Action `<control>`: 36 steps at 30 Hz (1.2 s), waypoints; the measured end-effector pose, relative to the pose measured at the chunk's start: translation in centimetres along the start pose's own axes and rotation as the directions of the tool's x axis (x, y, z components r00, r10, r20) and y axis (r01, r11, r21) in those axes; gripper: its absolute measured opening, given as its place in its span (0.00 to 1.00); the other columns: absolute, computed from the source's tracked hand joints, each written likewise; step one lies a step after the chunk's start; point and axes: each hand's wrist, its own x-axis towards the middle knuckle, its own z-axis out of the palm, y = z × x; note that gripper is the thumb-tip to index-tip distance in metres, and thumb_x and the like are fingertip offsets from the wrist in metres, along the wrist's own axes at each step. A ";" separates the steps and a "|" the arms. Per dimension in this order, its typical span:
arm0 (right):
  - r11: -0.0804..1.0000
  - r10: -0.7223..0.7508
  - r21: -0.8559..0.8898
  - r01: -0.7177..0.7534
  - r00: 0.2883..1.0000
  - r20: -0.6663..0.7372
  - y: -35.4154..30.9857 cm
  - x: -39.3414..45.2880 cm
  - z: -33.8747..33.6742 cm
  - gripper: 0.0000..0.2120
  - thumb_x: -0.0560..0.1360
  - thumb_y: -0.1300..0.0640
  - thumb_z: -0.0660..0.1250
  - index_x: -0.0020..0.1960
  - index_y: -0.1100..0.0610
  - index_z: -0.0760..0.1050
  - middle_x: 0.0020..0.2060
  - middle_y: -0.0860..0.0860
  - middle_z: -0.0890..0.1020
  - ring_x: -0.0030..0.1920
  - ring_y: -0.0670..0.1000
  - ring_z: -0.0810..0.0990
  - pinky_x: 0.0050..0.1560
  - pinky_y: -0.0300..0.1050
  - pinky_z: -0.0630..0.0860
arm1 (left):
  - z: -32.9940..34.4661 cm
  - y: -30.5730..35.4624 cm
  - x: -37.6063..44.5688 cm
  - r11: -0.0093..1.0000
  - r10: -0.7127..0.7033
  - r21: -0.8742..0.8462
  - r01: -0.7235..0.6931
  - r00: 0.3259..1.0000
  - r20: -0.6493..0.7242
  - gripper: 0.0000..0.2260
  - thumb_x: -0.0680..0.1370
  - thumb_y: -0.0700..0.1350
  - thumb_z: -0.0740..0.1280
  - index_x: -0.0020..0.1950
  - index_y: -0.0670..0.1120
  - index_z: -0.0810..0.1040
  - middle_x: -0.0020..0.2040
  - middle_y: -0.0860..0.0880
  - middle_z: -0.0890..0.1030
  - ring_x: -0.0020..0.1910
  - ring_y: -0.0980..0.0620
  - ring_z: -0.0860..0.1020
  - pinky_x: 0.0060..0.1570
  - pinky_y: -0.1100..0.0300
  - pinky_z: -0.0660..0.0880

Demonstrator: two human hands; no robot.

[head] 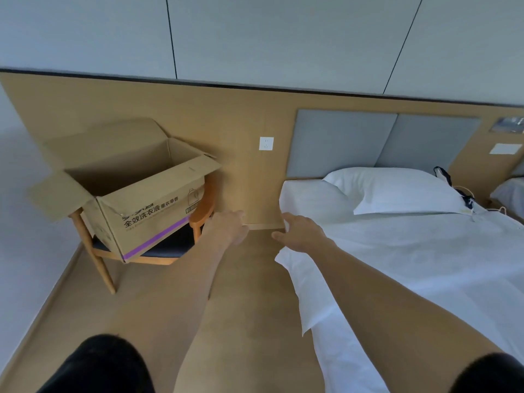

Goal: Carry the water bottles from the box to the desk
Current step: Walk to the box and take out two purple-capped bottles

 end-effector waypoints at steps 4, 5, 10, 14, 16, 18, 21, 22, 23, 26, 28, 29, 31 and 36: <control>0.999 -0.052 0.016 0.051 0.999 0.016 -2.4 6.8 -0.1 0.30 0.78 0.40 0.61 0.77 0.49 0.63 0.68 0.54 0.75 0.67 0.57 0.73 0.66 0.55 0.72 | -0.7 -3.0 4.7 0.998 -0.042 -0.039 0.041 0.999 -0.017 0.22 0.82 0.53 0.58 0.77 0.53 0.66 0.70 0.44 0.73 0.67 0.42 0.73 0.65 0.44 0.73; 0.997 -0.068 0.022 0.068 0.997 0.024 -3.2 8.7 -0.1 0.30 0.78 0.39 0.61 0.77 0.49 0.63 0.68 0.54 0.75 0.68 0.57 0.73 0.66 0.56 0.73 | -0.8 -4.0 5.9 0.997 -0.059 -0.043 0.058 0.998 -0.022 0.21 0.82 0.53 0.58 0.75 0.53 0.68 0.68 0.44 0.74 0.65 0.41 0.74 0.64 0.44 0.73; 0.971 -0.239 0.045 0.236 0.969 0.058 -8.5 19.2 0.3 0.30 0.79 0.41 0.62 0.77 0.48 0.62 0.70 0.54 0.73 0.69 0.58 0.72 0.66 0.54 0.72 | -2.3 -9.5 12.4 0.981 -0.195 -0.024 0.194 0.978 -0.073 0.19 0.82 0.54 0.57 0.72 0.52 0.70 0.65 0.45 0.76 0.62 0.42 0.75 0.61 0.46 0.74; 0.921 -0.389 0.060 0.385 0.917 0.087 -13.0 27.4 -0.1 0.28 0.80 0.43 0.63 0.77 0.50 0.62 0.70 0.54 0.73 0.70 0.58 0.71 0.67 0.53 0.70 | -4.0 -13.4 17.9 0.929 -0.367 0.008 0.371 0.924 -0.110 0.19 0.83 0.52 0.56 0.72 0.50 0.70 0.65 0.44 0.76 0.62 0.41 0.74 0.61 0.45 0.71; 0.891 -0.453 0.056 0.450 0.883 0.123 -14.9 31.1 -0.8 0.27 0.80 0.44 0.63 0.76 0.51 0.63 0.68 0.56 0.74 0.69 0.58 0.72 0.67 0.53 0.72 | -5.2 -15.0 20.4 0.899 -0.437 -0.027 0.437 0.892 -0.113 0.19 0.83 0.52 0.58 0.74 0.51 0.69 0.67 0.44 0.75 0.65 0.41 0.73 0.63 0.45 0.69; 0.871 -0.491 0.054 0.489 0.860 0.138 -16.3 34.5 -1.5 0.28 0.80 0.44 0.63 0.77 0.51 0.63 0.69 0.56 0.73 0.70 0.58 0.71 0.68 0.55 0.72 | -6.6 -16.7 22.4 0.873 -0.488 -0.044 0.487 0.864 -0.125 0.20 0.83 0.53 0.59 0.75 0.52 0.68 0.69 0.44 0.73 0.66 0.40 0.73 0.64 0.45 0.69; 0.833 -0.551 0.048 0.551 0.820 0.153 -18.6 38.9 -2.3 0.30 0.81 0.43 0.62 0.79 0.50 0.60 0.73 0.54 0.69 0.73 0.57 0.68 0.70 0.54 0.69 | -8.0 -18.9 24.4 0.839 -0.543 -0.060 0.541 0.823 -0.164 0.21 0.83 0.54 0.58 0.76 0.53 0.67 0.70 0.45 0.73 0.67 0.41 0.72 0.62 0.45 0.71; 0.821 -0.568 0.046 0.568 0.807 0.164 -19.4 40.0 -2.3 0.30 0.81 0.43 0.62 0.79 0.50 0.60 0.74 0.54 0.69 0.73 0.57 0.68 0.70 0.54 0.69 | -8.3 -19.5 24.7 0.825 -0.564 -0.071 0.561 0.809 -0.164 0.21 0.83 0.54 0.58 0.77 0.53 0.66 0.70 0.45 0.73 0.67 0.41 0.72 0.62 0.45 0.71; 0.809 -0.584 0.047 0.586 0.792 0.176 -20.1 41.0 -2.3 0.29 0.81 0.43 0.62 0.79 0.50 0.60 0.73 0.54 0.70 0.72 0.56 0.69 0.70 0.53 0.70 | -8.4 -20.2 24.9 0.809 -0.587 -0.084 0.582 0.793 -0.161 0.22 0.83 0.54 0.57 0.77 0.53 0.66 0.70 0.45 0.73 0.67 0.41 0.72 0.63 0.46 0.70; 0.763 -0.638 0.034 0.646 0.743 0.203 -22.2 43.7 -1.9 0.28 0.82 0.44 0.61 0.79 0.50 0.59 0.71 0.54 0.73 0.69 0.56 0.72 0.67 0.52 0.72 | -8.7 -22.6 25.4 0.750 -0.661 -0.120 0.650 0.731 -0.168 0.22 0.83 0.54 0.55 0.77 0.52 0.66 0.69 0.45 0.74 0.67 0.41 0.72 0.63 0.45 0.70; 0.748 -0.653 0.033 0.663 0.726 0.214 -23.7 45.3 -1.6 0.29 0.81 0.44 0.61 0.79 0.50 0.59 0.72 0.54 0.71 0.70 0.57 0.71 0.67 0.52 0.70 | -9.1 -24.3 25.8 0.709 -0.705 -0.155 0.688 0.689 -0.166 0.21 0.84 0.53 0.55 0.77 0.51 0.66 0.70 0.44 0.73 0.67 0.40 0.72 0.64 0.45 0.69; 0.746 -0.656 0.037 0.665 0.723 0.217 -24.4 46.1 -1.3 0.29 0.81 0.44 0.61 0.79 0.49 0.59 0.73 0.54 0.71 0.70 0.57 0.71 0.67 0.52 0.70 | -9.2 -25.2 26.1 0.692 -0.722 -0.166 0.702 0.672 -0.168 0.21 0.84 0.53 0.54 0.77 0.51 0.66 0.71 0.44 0.73 0.68 0.40 0.71 0.65 0.45 0.68; 0.749 -0.653 0.054 0.660 0.723 0.225 -25.8 47.8 -0.6 0.29 0.81 0.45 0.62 0.79 0.49 0.59 0.72 0.54 0.71 0.70 0.58 0.71 0.67 0.53 0.71 | -9.4 -27.1 27.1 0.673 -0.740 -0.180 0.718 0.650 -0.174 0.21 0.84 0.53 0.54 0.77 0.51 0.66 0.72 0.44 0.72 0.68 0.40 0.70 0.66 0.46 0.67; 0.741 -0.654 0.025 0.671 0.712 0.254 -30.2 52.8 0.6 0.30 0.80 0.42 0.64 0.78 0.50 0.61 0.68 0.54 0.75 0.68 0.58 0.73 0.68 0.57 0.72 | -9.9 -32.1 31.1 0.649 -0.760 -0.213 0.730 0.632 -0.149 0.22 0.84 0.53 0.55 0.78 0.51 0.65 0.72 0.44 0.72 0.68 0.40 0.70 0.65 0.45 0.68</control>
